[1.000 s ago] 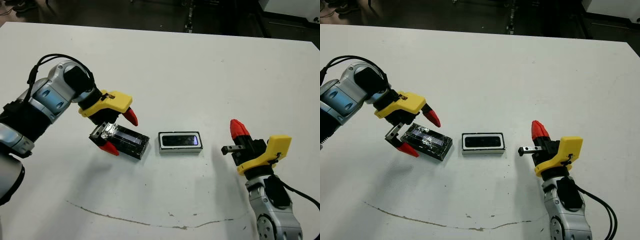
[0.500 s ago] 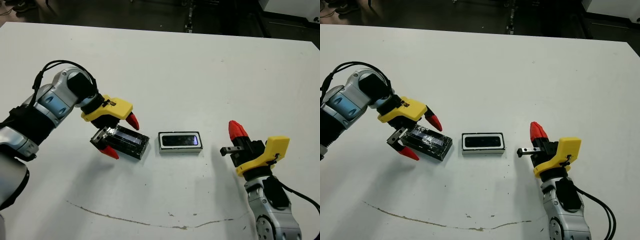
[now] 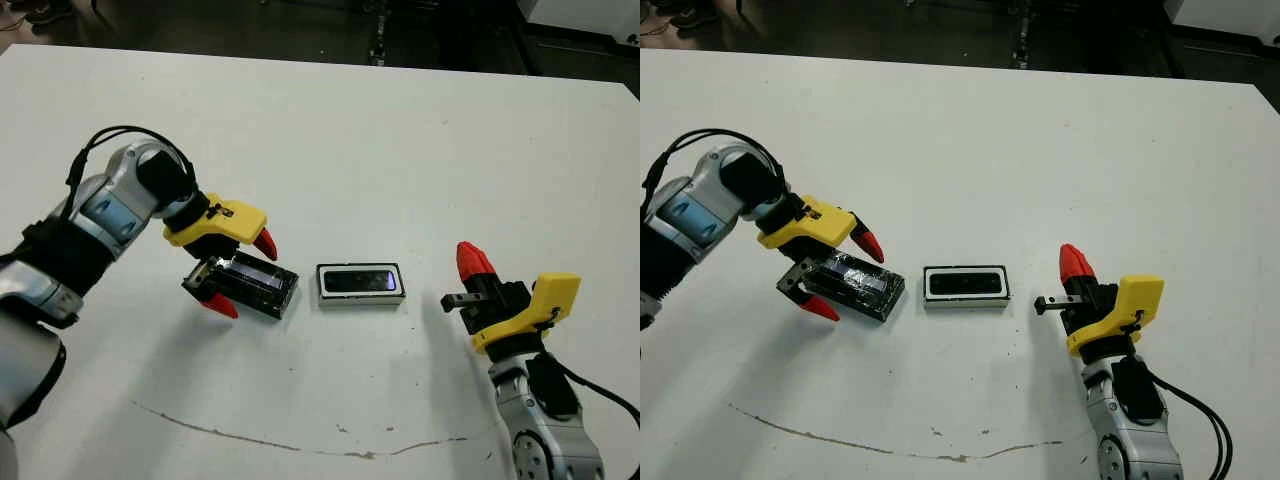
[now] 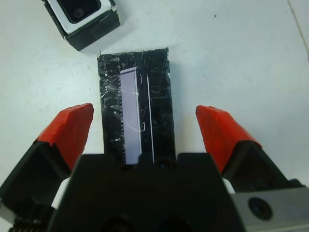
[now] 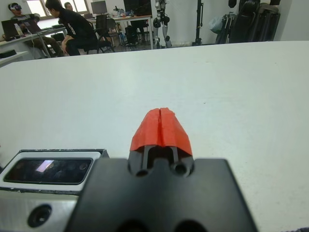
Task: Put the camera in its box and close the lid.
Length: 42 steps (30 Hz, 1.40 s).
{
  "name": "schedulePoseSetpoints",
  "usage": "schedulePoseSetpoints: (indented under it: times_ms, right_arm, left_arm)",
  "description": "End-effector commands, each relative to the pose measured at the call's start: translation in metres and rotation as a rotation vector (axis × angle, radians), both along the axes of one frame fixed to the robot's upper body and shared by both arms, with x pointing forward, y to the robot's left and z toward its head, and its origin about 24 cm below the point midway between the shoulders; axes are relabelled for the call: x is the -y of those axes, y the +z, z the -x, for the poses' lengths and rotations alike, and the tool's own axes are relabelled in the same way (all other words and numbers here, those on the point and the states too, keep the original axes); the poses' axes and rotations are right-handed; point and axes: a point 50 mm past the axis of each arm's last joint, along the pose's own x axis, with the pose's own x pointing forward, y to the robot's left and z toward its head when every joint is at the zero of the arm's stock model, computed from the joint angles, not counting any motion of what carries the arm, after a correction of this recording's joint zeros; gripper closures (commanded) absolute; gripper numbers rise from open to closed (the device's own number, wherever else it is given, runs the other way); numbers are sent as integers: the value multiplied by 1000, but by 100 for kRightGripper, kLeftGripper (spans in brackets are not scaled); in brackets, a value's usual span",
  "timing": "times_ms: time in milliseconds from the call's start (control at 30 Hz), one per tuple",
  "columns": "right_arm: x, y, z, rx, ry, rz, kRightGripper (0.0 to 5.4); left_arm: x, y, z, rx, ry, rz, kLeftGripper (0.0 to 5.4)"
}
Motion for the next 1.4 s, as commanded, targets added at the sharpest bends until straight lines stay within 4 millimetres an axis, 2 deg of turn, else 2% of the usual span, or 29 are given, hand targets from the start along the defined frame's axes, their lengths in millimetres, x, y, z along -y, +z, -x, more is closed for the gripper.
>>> schedulePoseSetpoints:
  times_ms: [33, 233, 333, 500, 800, 1067, 1167, 1400]
  right_arm:
    - [5, -1, 2, -18, -11, 15, 538]
    - [4, -1, 2, -19, -15, 20, 538]
    - [4, -1, 2, -20, -17, 22, 540]
    - [4, -1, 2, -18, -11, 23, 540]
    - [4, -1, 2, -27, -15, 19, 540]
    - [4, -1, 1, -29, -15, 19, 540]
    - [4, -1, 1, -30, -13, 17, 540]
    - [4, -2, 1, -30, -7, 11, 540]
  left_arm:
    - [0, -3, 0, 9, 29, -15, 0]
    - [0, -7, 0, 3, 111, -28, 0]
    - [0, -7, 0, -6, 133, -41, 23]
    - [-2, -8, 1, -53, 212, -40, 97]
    - [-3, -10, 4, -125, 242, -24, 222]
    - [-5, -10, 4, -167, 261, 10, 224]
    - [-7, -2, 1, -180, 294, 52, 224]
    - [-14, 25, -7, -159, 389, 288, 224]
